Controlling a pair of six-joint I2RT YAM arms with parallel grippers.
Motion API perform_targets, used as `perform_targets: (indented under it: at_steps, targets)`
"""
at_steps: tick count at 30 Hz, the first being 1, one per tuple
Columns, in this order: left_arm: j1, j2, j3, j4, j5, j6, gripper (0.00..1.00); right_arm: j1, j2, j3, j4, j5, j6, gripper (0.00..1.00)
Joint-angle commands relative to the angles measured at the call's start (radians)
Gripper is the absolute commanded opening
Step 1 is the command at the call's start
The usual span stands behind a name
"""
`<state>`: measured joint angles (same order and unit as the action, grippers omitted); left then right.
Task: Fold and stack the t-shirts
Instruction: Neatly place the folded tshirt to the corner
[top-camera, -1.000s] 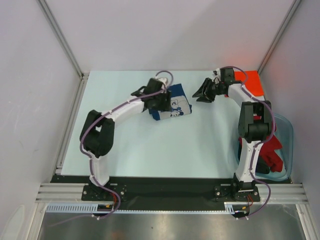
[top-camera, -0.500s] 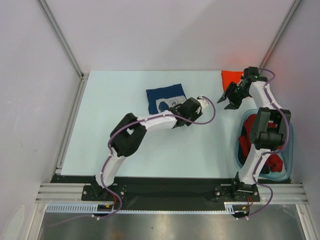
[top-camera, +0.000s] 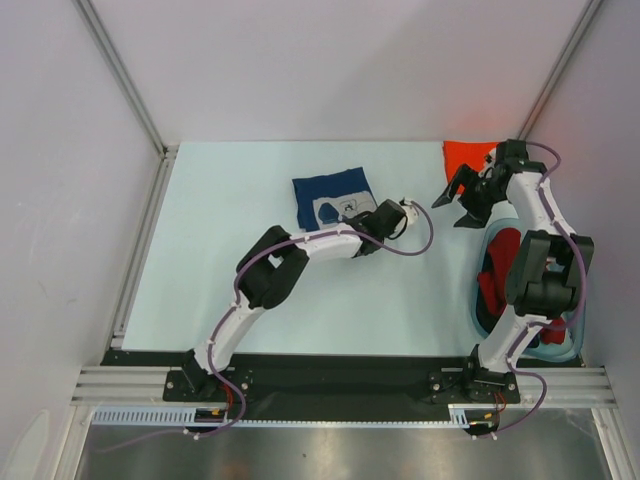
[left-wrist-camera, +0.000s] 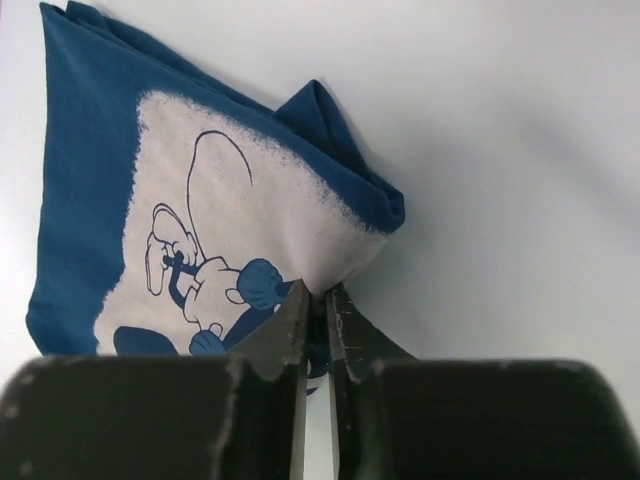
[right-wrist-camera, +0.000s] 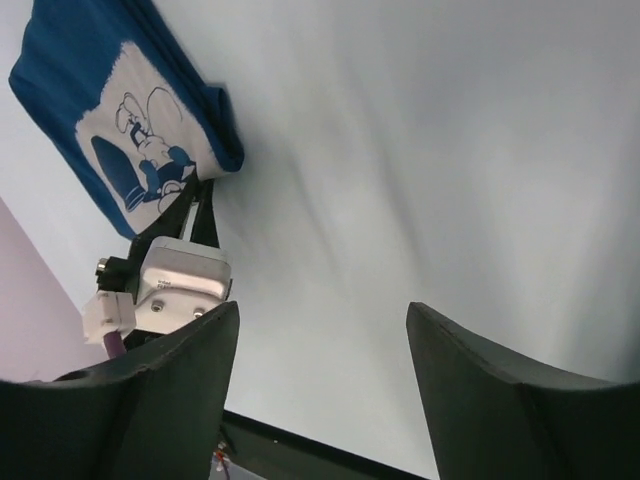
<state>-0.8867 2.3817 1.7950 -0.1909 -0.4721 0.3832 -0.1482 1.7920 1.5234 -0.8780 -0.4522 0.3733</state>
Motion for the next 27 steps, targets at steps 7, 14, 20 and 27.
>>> perform_targets:
  at_steps: [7,14,20,27]
  targets:
    - [0.012,-0.201,-0.113,0.042,0.049,-0.076,0.0,0.031,0.151,0.084,0.024,-0.233,0.015,1.0]
    - [0.043,-0.404,-0.304,0.097,0.134,-0.135,0.0,0.113,0.316,0.201,0.123,-0.312,0.119,1.0]
    - [0.066,-0.46,-0.361,0.1,0.171,-0.13,0.0,0.205,0.385,0.204,0.298,-0.407,0.284,1.0]
    - [0.074,-0.452,-0.359,0.103,0.19,-0.124,0.0,0.272,0.435,0.165,0.483,-0.442,0.448,1.0]
